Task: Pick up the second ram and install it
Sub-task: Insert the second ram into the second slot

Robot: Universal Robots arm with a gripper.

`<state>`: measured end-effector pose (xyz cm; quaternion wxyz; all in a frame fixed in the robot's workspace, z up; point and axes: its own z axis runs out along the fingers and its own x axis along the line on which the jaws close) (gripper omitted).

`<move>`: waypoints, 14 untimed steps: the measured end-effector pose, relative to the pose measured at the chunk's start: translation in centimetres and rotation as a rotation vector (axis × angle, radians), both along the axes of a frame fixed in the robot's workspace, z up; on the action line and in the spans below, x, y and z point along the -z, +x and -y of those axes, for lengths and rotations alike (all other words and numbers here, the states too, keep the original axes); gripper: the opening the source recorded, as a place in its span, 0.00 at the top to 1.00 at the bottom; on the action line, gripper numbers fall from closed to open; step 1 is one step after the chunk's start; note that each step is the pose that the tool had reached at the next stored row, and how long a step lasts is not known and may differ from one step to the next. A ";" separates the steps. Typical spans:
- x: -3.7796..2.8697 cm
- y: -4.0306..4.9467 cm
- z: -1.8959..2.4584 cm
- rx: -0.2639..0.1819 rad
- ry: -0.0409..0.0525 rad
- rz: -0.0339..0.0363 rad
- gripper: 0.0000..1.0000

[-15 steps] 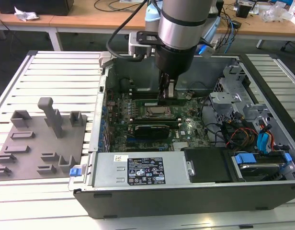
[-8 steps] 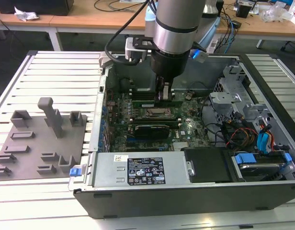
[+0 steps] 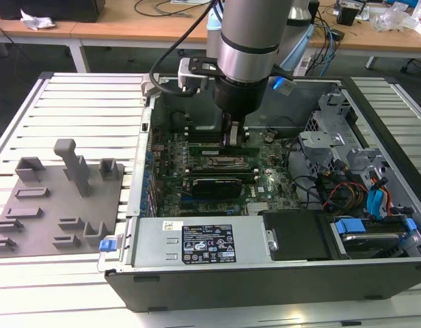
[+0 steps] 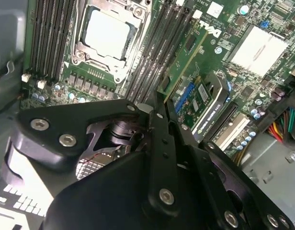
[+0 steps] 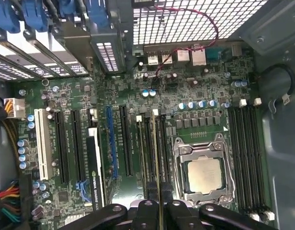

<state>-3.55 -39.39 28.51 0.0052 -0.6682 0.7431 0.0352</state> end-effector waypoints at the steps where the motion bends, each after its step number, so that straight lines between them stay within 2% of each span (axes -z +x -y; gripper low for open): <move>1: 0.18 -0.01 -0.05 -0.001 -0.0007 0.0000 0.86; 5: 0.43 0.00 -0.54 -0.031 -0.0055 0.0001 0.86; 7: 0.47 -0.01 -0.56 -0.060 -0.0059 0.0000 0.86; 9: 0.64 -0.01 -0.57 -0.060 -0.0057 0.0001 0.86; 14: 1.66 -0.01 -0.58 -0.062 -0.0057 0.0001 0.86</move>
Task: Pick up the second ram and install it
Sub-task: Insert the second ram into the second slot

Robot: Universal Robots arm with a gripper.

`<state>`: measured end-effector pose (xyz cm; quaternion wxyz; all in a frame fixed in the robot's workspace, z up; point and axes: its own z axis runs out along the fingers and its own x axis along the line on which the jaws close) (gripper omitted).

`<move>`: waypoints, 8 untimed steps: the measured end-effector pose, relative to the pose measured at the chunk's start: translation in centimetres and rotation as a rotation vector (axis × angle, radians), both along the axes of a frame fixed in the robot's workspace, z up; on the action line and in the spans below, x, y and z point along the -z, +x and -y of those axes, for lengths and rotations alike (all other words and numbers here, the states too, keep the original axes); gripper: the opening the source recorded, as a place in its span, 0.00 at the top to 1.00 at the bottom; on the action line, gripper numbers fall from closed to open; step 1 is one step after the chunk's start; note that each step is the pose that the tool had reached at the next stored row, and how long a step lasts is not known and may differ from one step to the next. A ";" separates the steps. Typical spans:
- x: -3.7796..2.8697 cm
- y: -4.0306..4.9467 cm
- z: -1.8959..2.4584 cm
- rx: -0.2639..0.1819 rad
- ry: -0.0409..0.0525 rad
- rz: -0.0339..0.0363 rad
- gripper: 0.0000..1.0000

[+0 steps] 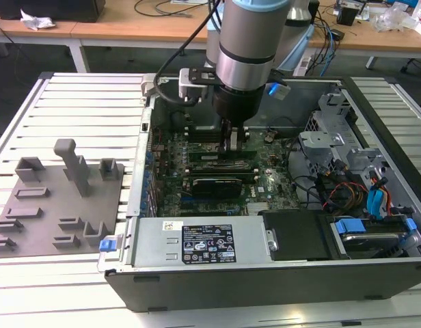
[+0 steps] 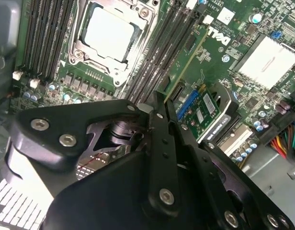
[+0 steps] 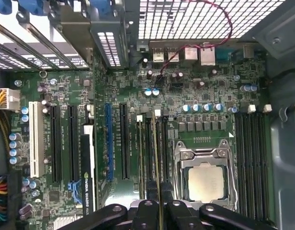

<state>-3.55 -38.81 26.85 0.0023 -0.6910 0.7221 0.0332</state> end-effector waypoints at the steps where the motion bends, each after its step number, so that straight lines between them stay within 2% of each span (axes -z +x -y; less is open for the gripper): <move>1: 0.31 0.00 -0.03 0.000 0.0001 0.0000 0.86; 2: 0.60 0.00 -0.10 0.000 0.0000 0.0000 0.86; 4: 0.74 0.01 -0.12 0.002 -0.0001 0.0000 0.86; 8: 1.19 0.04 -0.18 0.033 -0.0004 0.0000 0.86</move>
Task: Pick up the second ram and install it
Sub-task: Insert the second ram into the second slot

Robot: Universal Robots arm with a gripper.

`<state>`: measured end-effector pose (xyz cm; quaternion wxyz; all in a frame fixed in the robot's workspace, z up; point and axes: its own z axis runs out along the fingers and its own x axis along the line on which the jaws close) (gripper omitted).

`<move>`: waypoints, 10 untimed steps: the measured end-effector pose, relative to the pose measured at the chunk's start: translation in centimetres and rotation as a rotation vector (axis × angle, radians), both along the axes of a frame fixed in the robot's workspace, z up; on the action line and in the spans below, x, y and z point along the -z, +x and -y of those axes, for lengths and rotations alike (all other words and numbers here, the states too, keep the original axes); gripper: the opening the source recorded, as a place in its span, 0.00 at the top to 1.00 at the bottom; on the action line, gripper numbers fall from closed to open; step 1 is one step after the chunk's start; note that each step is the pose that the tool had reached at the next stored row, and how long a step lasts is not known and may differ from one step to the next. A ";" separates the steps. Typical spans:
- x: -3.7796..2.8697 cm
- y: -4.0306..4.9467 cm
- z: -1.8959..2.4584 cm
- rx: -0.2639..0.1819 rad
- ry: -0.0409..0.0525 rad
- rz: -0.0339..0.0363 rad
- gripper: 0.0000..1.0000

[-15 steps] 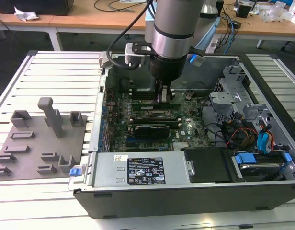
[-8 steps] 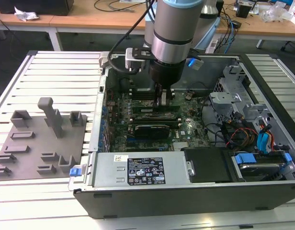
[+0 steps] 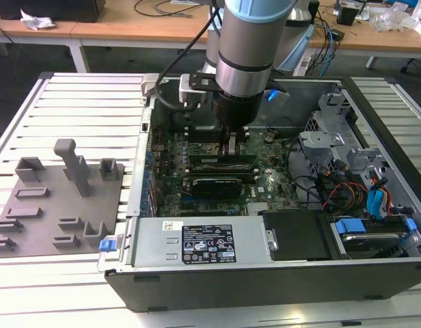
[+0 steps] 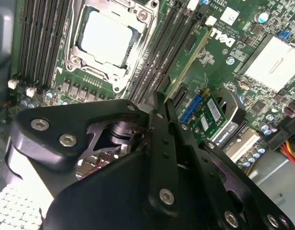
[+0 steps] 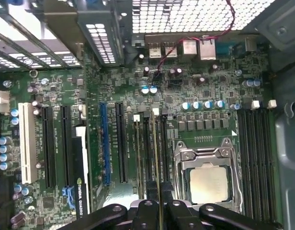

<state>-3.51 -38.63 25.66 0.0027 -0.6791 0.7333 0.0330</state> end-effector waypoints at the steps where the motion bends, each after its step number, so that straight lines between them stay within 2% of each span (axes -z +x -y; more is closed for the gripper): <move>1: 0.11 0.00 0.00 0.000 0.0000 -0.0001 0.86; 2: 0.26 0.01 -0.03 0.000 -0.0004 0.0001 0.86; 4: 0.67 0.06 -0.49 0.000 -0.0104 0.0000 0.86; 6: 0.89 0.12 -0.75 -0.001 -0.0267 0.0000 0.86; 10: 1.17 0.16 -0.95 -0.004 -0.0285 0.0000 0.86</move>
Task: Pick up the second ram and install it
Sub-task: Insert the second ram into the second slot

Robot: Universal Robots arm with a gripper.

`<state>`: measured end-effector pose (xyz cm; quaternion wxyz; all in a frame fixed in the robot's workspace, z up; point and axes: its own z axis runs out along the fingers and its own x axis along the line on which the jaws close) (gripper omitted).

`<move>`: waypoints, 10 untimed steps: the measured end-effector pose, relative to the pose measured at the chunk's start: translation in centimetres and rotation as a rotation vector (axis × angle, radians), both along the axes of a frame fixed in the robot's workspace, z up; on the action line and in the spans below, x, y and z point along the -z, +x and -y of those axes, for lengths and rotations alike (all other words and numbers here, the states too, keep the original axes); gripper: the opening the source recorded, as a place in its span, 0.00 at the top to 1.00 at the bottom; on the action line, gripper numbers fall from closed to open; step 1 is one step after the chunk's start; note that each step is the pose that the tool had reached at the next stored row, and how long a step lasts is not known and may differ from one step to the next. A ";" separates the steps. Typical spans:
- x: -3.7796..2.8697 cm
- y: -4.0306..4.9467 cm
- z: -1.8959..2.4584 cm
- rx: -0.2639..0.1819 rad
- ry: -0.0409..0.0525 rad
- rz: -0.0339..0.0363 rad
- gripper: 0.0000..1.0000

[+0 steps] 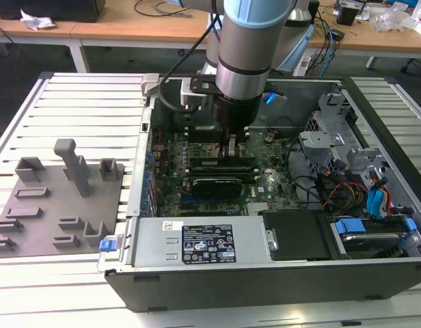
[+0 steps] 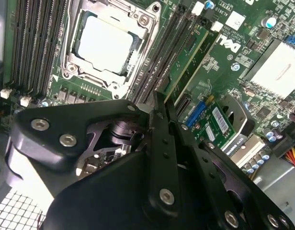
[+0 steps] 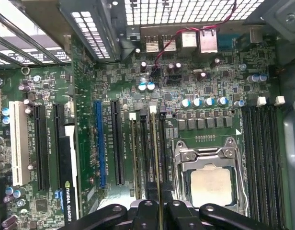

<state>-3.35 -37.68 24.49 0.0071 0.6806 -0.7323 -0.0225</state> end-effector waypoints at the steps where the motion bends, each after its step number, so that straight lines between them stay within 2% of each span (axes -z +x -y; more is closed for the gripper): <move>1: 0.10 0.05 -0.03 -0.021 -0.0001 0.0000 0.86; 2: 0.14 0.11 -0.10 -0.030 -0.0030 -0.0001 0.86; 3: 0.29 0.21 -0.52 -0.032 -0.0033 -0.0001 0.86; 4: 0.39 0.23 -0.70 -0.031 -0.0111 -0.0002 0.86; 7: 0.44 0.24 -0.73 -0.027 -0.0298 -0.0005 0.86; 9: 0.53 0.24 -0.77 -0.016 -0.0301 -0.0007 0.86; 10: 0.65 0.23 -0.78 0.006 -0.0300 -0.0010 0.86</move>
